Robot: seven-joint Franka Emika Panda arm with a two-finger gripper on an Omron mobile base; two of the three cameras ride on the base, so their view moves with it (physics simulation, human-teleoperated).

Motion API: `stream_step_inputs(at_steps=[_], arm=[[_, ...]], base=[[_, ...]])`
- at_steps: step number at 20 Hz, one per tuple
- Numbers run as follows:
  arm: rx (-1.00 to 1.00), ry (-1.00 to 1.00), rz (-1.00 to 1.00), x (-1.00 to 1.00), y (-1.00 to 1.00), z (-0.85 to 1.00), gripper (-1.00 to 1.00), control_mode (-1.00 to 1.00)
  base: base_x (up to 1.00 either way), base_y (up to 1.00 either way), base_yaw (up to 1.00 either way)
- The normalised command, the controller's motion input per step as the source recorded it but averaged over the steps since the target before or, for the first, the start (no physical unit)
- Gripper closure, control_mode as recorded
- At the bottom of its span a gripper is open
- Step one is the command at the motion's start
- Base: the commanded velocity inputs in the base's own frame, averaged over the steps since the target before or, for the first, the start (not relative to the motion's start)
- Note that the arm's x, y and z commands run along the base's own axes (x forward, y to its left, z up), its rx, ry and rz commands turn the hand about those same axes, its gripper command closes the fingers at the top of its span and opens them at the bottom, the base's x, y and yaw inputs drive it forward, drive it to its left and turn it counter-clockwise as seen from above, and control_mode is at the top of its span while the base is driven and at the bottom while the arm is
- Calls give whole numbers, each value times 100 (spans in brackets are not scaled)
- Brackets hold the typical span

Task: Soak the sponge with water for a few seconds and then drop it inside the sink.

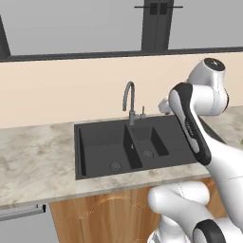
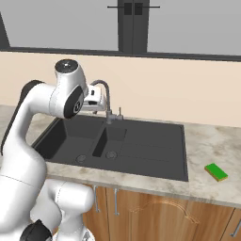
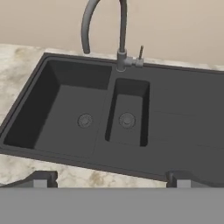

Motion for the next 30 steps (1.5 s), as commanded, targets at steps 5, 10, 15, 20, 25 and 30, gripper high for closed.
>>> stream_step_inputs(at_steps=[5, 10, 15, 20, 25, 30], arm=[[0, -6, 0, -26, -37, 15, -100, -100], [0, -7, 2, -15, -31, 5, -100, -100], [0, -10, 3, 0, -19, 0, -100, -100], [1, -19, 6, 9, -7, 0, -100, -100], [7, -20, 6, 2, 0, -14, -100, -100], [4, -17, 1, 5, 0, -23, -100, -100]], base=[[0, 0, 0], [0, 0, 0], [0, 0, 0], [0, 0, 0], [0, 0, 0], [0, 0, 0]])
